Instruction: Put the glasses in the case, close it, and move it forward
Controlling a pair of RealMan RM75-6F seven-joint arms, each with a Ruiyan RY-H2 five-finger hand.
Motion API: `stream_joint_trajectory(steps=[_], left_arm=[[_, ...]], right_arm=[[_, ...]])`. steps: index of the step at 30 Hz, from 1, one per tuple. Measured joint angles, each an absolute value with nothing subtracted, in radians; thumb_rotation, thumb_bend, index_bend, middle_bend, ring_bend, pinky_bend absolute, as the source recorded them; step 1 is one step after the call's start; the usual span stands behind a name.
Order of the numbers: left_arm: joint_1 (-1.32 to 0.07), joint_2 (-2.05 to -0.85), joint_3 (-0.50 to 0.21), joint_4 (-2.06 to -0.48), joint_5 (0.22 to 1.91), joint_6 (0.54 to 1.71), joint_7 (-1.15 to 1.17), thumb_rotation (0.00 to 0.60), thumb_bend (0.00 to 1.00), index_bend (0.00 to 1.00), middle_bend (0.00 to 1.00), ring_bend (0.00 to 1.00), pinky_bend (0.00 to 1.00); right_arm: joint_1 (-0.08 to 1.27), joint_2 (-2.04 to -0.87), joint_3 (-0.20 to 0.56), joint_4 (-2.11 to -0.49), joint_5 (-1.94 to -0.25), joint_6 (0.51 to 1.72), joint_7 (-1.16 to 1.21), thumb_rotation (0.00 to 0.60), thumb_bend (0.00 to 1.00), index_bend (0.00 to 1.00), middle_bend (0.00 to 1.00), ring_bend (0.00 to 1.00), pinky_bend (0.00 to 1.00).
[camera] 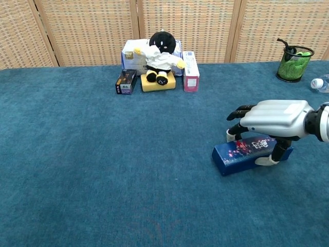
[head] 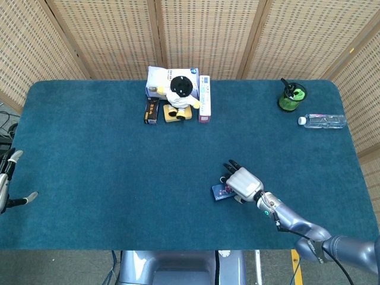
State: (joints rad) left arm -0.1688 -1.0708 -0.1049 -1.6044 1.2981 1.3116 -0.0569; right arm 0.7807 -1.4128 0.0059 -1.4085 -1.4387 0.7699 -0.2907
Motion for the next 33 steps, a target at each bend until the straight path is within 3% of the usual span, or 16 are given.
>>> stream_joint_trajectory(steps=[4,6,7,9,11,14,22,28,33], left_arm=[[-0.169,-1.072,-0.105,-1.605,1.298,1.311,-0.056,0.600,0.00,0.00,0.00,0.00,0.00],[-0.169,-1.072,-0.105,-1.605,1.298,1.313,-0.055,0.600,0.00,0.00,0.00,0.00,0.00],[-0.168,-1.072,-0.105,-1.606,1.299,1.313,-0.055,0.600,0.00,0.00,0.00,0.00,0.00],[-0.168,-1.072,-0.104,-1.606,1.298,1.313,-0.055,0.600,0.00,0.00,0.00,0.00,0.00],[-0.168,-1.072,-0.104,-1.606,1.299,1.315,-0.054,0.600,0.00,0.00,0.00,0.00,0.00],[-0.167,-1.071,-0.104,-1.608,1.301,1.316,-0.055,0.600,0.00,0.00,0.00,0.00,0.00],[-0.162,-1.064,-0.099,-1.622,1.324,1.332,-0.063,0.600,0.00,0.00,0.00,0.00,0.00],[-0.155,-1.053,-0.088,-1.631,1.358,1.346,-0.075,0.600,0.00,0.00,0.00,0.00,0.00],[-0.149,-1.049,-0.080,-1.636,1.377,1.361,-0.077,0.600,0.00,0.00,0.00,0.00,0.00]], right_arm=[[0.769,-1.440,0.001,-1.368,-1.480,0.813,-0.260,0.600,0.46,0.52,0.48,0.05,0.00],[0.767,-1.444,-0.003,-1.361,-1.487,0.816,-0.251,0.600,0.44,0.51,0.45,0.05,0.00],[0.767,-1.443,-0.004,-1.361,-1.488,0.816,-0.249,0.600,0.42,0.48,0.38,0.05,0.00],[0.766,-1.440,-0.005,-1.364,-1.486,0.814,-0.245,0.600,0.33,0.31,0.18,0.03,0.00],[0.767,-1.429,-0.008,-1.377,-1.482,0.801,-0.239,0.600,0.17,0.07,0.01,0.00,0.00],[0.768,-1.410,-0.007,-1.406,-1.474,0.794,-0.230,0.600,0.06,0.00,0.00,0.00,0.00],[0.734,-1.319,0.019,-1.549,-1.459,0.883,-0.237,0.600,0.05,0.00,0.00,0.00,0.00],[0.632,-1.215,0.025,-1.672,-1.469,1.087,-0.249,0.600,0.05,0.00,0.00,0.00,0.00],[0.481,-1.177,0.017,-1.686,-1.490,1.343,-0.237,0.600,0.04,0.00,0.00,0.00,0.00]])
